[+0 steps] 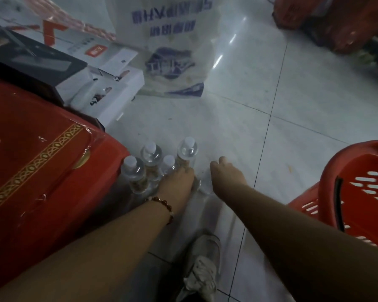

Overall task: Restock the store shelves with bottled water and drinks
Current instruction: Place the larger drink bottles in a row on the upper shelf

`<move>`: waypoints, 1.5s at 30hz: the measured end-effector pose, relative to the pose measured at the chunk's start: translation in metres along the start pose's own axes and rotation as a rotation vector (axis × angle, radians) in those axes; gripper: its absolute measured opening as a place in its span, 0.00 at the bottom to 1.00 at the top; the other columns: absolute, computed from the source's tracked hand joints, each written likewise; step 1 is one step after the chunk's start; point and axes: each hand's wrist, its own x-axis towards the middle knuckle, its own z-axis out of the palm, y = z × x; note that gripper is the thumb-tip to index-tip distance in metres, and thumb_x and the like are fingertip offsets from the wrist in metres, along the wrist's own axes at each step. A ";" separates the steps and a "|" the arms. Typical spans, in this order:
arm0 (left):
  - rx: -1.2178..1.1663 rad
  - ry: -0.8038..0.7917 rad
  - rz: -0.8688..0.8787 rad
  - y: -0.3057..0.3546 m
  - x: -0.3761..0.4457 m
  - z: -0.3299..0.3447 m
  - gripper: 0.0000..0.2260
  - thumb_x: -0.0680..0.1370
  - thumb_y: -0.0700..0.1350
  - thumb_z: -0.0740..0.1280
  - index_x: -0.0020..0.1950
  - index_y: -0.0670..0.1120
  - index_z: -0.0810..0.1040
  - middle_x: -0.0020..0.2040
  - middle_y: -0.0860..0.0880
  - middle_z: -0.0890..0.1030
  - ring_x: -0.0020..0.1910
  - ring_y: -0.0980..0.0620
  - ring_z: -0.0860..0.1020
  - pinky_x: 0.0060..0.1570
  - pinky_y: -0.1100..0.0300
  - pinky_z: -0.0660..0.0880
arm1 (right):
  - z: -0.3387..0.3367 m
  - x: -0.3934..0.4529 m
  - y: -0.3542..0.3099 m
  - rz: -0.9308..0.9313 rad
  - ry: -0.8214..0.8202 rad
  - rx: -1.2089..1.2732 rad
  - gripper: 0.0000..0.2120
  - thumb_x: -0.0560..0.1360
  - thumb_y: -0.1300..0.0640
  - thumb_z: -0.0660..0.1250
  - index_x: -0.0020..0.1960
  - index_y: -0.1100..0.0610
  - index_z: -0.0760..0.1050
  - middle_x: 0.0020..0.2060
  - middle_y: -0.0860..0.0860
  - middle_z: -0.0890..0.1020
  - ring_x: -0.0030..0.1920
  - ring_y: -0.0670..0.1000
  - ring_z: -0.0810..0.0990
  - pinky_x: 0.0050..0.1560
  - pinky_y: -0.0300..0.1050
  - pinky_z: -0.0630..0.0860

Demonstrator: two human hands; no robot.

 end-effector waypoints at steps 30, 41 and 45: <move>-0.948 0.823 -0.388 -0.036 -0.388 -0.303 0.12 0.69 0.57 0.76 0.43 0.52 0.77 0.37 0.58 0.80 0.33 0.66 0.77 0.35 0.70 0.71 | -0.213 -0.337 -0.189 -0.829 0.498 0.739 0.13 0.80 0.48 0.65 0.63 0.50 0.73 0.55 0.47 0.80 0.55 0.48 0.79 0.57 0.54 0.78; -0.801 0.560 -0.526 -0.097 -0.561 -0.316 0.17 0.73 0.51 0.77 0.60 0.50 0.83 0.55 0.54 0.85 0.55 0.57 0.82 0.59 0.53 0.79 | -0.183 -0.427 -0.330 -1.120 -0.062 1.278 0.14 0.75 0.52 0.73 0.60 0.51 0.78 0.49 0.49 0.84 0.47 0.43 0.84 0.41 0.32 0.78; -0.948 0.688 -0.617 -0.114 -0.594 -0.293 0.16 0.69 0.55 0.78 0.54 0.51 0.85 0.51 0.53 0.86 0.53 0.56 0.84 0.50 0.61 0.79 | -0.172 -0.432 -0.365 -1.077 -0.310 1.248 0.21 0.70 0.45 0.75 0.61 0.49 0.77 0.54 0.52 0.83 0.48 0.46 0.84 0.46 0.36 0.80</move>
